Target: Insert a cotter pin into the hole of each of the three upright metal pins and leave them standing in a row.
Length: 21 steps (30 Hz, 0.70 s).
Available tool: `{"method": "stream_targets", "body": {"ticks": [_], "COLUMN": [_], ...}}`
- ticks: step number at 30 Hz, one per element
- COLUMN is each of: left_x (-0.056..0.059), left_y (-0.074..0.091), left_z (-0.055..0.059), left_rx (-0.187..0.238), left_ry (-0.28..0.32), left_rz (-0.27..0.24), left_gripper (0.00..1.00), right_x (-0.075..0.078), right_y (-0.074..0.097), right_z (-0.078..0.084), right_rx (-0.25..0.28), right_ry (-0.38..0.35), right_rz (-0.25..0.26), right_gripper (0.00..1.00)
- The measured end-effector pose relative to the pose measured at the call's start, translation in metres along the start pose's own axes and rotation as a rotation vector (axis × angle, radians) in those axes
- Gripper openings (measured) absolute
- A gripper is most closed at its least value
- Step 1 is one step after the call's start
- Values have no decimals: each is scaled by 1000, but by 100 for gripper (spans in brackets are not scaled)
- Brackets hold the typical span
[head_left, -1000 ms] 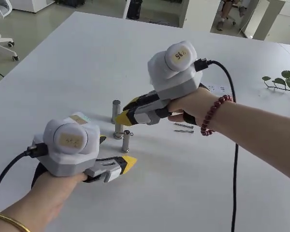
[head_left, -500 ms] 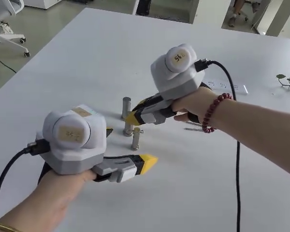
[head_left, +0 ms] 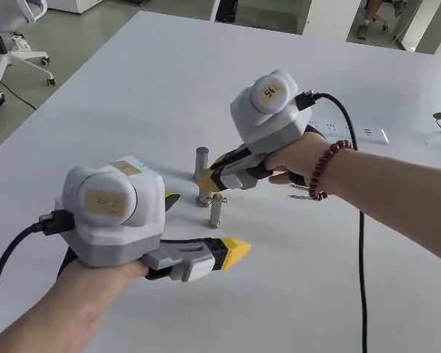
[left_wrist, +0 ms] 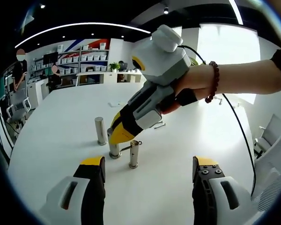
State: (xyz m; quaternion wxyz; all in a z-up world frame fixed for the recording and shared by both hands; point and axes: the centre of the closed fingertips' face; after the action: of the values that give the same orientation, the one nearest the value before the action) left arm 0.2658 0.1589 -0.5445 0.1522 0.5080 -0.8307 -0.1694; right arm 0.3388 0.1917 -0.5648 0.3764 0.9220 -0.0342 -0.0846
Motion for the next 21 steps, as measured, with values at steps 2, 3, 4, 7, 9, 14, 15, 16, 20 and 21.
{"method": "stream_targets", "body": {"ticks": [2, 3, 4, 7, 9, 14, 15, 16, 20, 21], "left_x": [1, 1, 1, 2, 3, 1, 1, 1, 2, 2], "left_y": [1, 1, 2, 4, 5, 6, 6, 7, 10, 11], "left_z": [0, 0, 0, -2, -4, -3, -2, -2, -3, -3], "left_rx": [-4, -5, -5, -1, 5, -3, -5, -6, -3, -3], "left_ry": [-2, -3, -5, -6, -13, -21, -25, -25, -30, -30], "left_rz": [1, 1, 2, 2, -1, -12, -12, -13, -17, -18], "left_gripper": [76, 76, 76, 76, 76, 77, 77, 77, 77, 78], "right_x": [-1, 0, -1, 0, 1, 6, 6, 6, 6, 9], "right_y": [1, 1, 2, 4, 5, 10, 11, 13, 23, 25], "right_z": [0, 0, 0, 1, 2, 5, 6, 8, 14, 16], "right_rx": [1, 1, 2, 2, -2, -14, -17, -18, -17, -18], "right_ry": [3, 2, 3, -2, 0, -3, -3, -4, -19, -23], "right_rz": [3, 4, 4, 8, 15, 29, 32, 36, 52, 58], "right_gripper": [8, 8, 8, 8, 8, 8, 8, 8, 8, 8]}}
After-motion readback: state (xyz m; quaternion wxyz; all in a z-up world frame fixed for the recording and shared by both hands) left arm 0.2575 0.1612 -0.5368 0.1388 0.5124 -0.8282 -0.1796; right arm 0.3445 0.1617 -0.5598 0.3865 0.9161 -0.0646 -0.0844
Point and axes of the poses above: the centre of the closed fingertips' face, and the gripper's own axes: y roughly backward along the fingers, x roughly to its right, z roughly out of its underside, and after that the axes turned 9 degrees about -z, right-handed
